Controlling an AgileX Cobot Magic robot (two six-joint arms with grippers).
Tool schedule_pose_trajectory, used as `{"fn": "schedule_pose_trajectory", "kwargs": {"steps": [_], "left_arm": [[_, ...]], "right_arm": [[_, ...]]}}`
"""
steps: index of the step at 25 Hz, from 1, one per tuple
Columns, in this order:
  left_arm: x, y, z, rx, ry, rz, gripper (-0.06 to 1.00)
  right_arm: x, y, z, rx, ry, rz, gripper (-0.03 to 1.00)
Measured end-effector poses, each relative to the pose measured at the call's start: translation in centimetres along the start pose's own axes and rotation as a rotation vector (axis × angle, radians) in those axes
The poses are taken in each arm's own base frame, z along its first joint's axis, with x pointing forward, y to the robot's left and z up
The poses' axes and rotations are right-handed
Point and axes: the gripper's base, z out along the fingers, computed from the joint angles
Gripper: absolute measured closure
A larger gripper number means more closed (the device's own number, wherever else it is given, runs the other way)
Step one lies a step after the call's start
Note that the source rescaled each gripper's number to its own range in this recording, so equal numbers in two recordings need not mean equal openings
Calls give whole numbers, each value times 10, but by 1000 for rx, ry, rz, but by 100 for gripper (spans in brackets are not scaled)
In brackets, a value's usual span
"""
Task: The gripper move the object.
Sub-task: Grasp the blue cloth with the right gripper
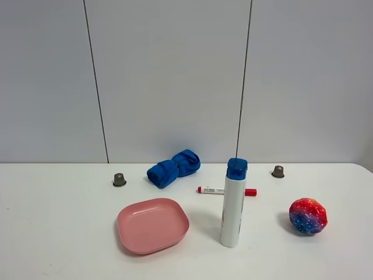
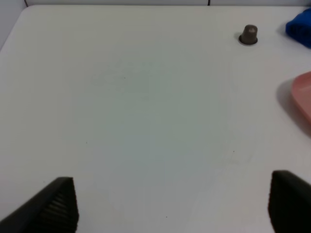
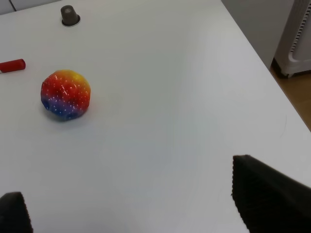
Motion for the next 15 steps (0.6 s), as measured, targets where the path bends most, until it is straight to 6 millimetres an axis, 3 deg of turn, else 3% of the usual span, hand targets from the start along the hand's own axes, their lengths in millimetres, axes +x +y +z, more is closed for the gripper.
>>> {"fn": "schedule_pose_trajectory", "kwargs": {"steps": [9, 15], "left_arm": [[0, 0, 0, 0, 0, 0, -6], [0, 0, 0, 0, 0, 0, -6]], "right_arm": [[-3, 2, -2, -27, -28, 3, 7], [-39, 18, -24, -201, -260, 15, 7]]}}
